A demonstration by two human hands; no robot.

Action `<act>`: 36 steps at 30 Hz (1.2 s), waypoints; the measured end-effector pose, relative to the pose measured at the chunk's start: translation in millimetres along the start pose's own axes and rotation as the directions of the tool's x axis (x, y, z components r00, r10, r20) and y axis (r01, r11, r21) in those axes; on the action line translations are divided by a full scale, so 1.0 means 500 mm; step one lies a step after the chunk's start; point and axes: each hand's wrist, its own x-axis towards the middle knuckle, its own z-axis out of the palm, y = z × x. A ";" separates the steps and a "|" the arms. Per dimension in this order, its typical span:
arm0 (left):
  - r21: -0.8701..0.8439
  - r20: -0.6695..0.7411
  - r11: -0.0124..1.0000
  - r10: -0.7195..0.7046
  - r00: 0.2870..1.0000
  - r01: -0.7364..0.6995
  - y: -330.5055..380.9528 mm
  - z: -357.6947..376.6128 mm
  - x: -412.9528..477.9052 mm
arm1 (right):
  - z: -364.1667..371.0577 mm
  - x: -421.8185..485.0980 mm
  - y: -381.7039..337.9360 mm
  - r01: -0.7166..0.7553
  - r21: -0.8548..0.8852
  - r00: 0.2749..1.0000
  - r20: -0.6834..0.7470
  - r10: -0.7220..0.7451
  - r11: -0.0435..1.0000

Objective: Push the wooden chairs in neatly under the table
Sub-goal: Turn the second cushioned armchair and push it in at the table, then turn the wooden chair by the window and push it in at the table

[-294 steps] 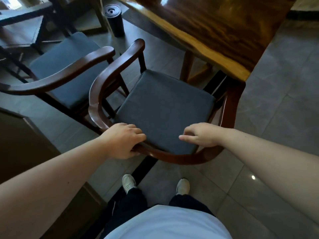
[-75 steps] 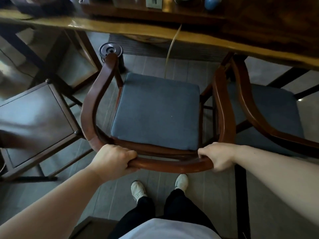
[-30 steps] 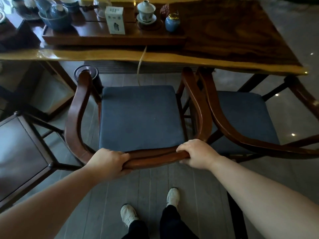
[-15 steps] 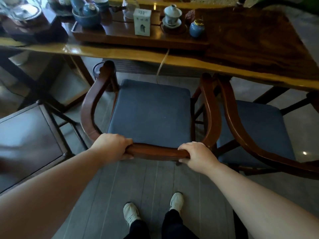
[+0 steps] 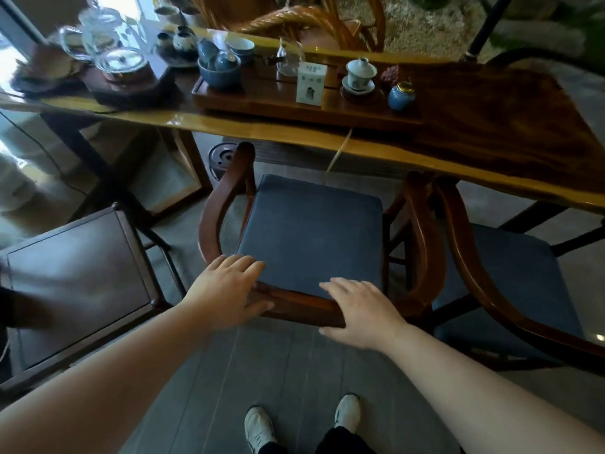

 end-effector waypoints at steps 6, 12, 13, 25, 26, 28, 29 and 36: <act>0.092 -0.040 0.991 -0.097 0.994 0.101 -0.081 -0.065 -0.056 | -0.033 0.108 -0.121 0.144 -0.077 0.990 -0.002 -0.144 0.987; 0.142 -0.059 0.945 -0.288 0.956 0.293 -0.165 -0.113 -0.127 | -0.069 0.246 -0.194 0.359 -0.102 0.933 0.008 -0.361 0.928; 0.140 -0.051 0.931 -0.334 0.941 0.338 -0.179 -0.123 -0.143 | -0.074 0.268 -0.208 0.398 -0.100 0.917 0.020 -0.398 0.912; 0.109 -0.069 0.666 -0.735 0.674 0.738 -0.254 -0.147 -0.381 | -0.061 0.438 -0.410 0.706 -0.062 0.704 0.167 -0.690 0.706; 0.108 -0.064 0.643 -0.756 0.651 0.758 -0.261 -0.144 -0.401 | -0.057 0.448 -0.431 0.723 -0.059 0.686 0.178 -0.705 0.689; 0.111 -0.060 0.612 -0.782 0.620 0.783 -0.281 -0.142 -0.434 | -0.054 0.466 -0.470 0.748 -0.054 0.656 0.203 -0.727 0.661; 0.106 -0.065 0.599 -0.792 0.606 0.794 -0.294 -0.143 -0.451 | -0.051 0.475 -0.491 0.759 -0.054 0.643 0.214 -0.735 0.649; 0.063 -0.073 0.553 -0.827 0.557 0.830 -0.487 -0.179 -0.572 | -0.019 0.566 -0.661 0.795 -0.114 0.603 0.259 -0.754 0.596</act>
